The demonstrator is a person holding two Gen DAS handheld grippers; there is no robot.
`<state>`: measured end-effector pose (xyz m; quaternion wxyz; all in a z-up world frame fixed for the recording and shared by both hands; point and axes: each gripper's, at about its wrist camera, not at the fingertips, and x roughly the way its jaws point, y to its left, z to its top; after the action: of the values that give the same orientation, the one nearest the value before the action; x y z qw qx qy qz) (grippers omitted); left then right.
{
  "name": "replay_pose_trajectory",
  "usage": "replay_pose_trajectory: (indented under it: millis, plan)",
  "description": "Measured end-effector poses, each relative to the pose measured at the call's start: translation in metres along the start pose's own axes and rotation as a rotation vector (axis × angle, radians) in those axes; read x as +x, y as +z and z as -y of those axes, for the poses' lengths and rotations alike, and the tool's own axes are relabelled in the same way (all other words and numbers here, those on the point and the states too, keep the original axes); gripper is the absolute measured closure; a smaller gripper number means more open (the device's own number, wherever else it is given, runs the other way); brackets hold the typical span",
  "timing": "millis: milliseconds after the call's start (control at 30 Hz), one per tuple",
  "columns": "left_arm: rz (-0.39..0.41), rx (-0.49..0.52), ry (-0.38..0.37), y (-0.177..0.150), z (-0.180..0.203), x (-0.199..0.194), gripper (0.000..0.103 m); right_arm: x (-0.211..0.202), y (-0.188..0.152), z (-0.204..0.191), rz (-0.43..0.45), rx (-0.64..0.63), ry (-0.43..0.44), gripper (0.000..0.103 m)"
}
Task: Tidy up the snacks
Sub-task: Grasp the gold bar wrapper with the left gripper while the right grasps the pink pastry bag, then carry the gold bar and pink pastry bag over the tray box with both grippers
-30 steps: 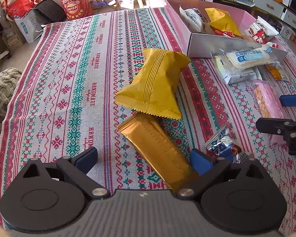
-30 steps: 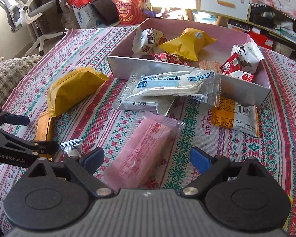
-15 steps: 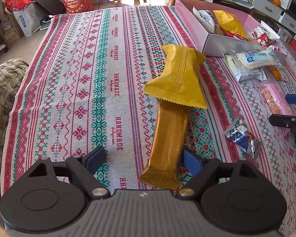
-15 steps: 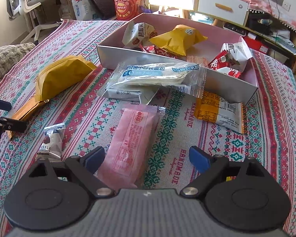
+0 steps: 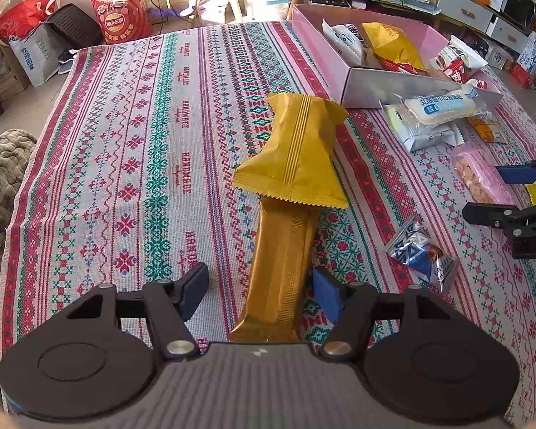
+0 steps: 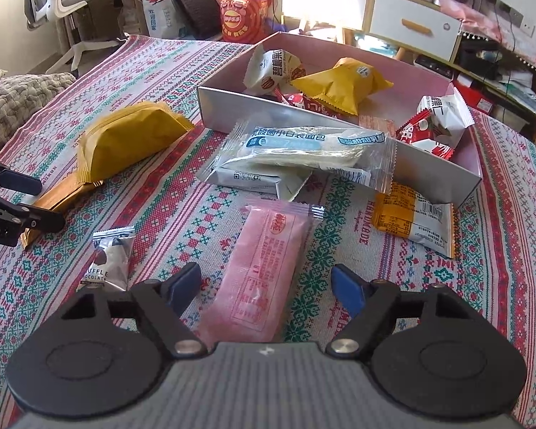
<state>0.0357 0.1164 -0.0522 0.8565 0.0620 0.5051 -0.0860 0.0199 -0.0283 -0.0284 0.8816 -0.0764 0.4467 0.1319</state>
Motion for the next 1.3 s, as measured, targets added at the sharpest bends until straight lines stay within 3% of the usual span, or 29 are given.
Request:
replay_pose_trajectory:
  millis: [200,300,567,1300]
  plan:
    - [0.003,0.034,-0.033,0.000,0.005,-0.002,0.063,-0.002,0.002,-0.005,0.006,-0.028,0.020,0.062]
    - [-0.001,0.036,-0.039,0.001,0.006,-0.001,0.065,-0.003,0.003,-0.007,0.007,-0.033,0.026,0.072]
    - [-0.010,0.021,-0.075,0.002,0.005,-0.005,0.066,-0.006,0.006,-0.006,0.005,-0.020,0.045,0.074]
    - [0.027,0.027,-0.286,0.007,0.030,-0.028,0.066,-0.022,0.023,0.010,0.055,0.077,0.066,0.074]
